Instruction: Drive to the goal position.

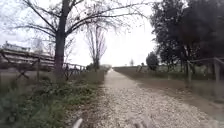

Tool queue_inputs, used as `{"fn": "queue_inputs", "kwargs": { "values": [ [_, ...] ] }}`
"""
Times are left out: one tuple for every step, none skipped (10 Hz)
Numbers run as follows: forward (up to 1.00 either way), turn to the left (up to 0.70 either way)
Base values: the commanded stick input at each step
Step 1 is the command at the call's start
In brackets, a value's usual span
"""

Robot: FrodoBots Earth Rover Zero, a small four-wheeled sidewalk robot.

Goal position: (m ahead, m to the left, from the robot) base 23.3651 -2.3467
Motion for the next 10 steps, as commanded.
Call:
{"fn": "queue_inputs", "kwargs": {
  "values": [
    [0.45, -0.45],
    [0.45, -0.45],
    [0.45, -0.43],
    [0.45, -0.11],
    [0.45, 0.0],
    [0.45, 0.0],
    [0.45, 0.0],
    [0.45, 0.0],
    [0.45, 0.0],
    [0.45, 0.0]
  ]
}}
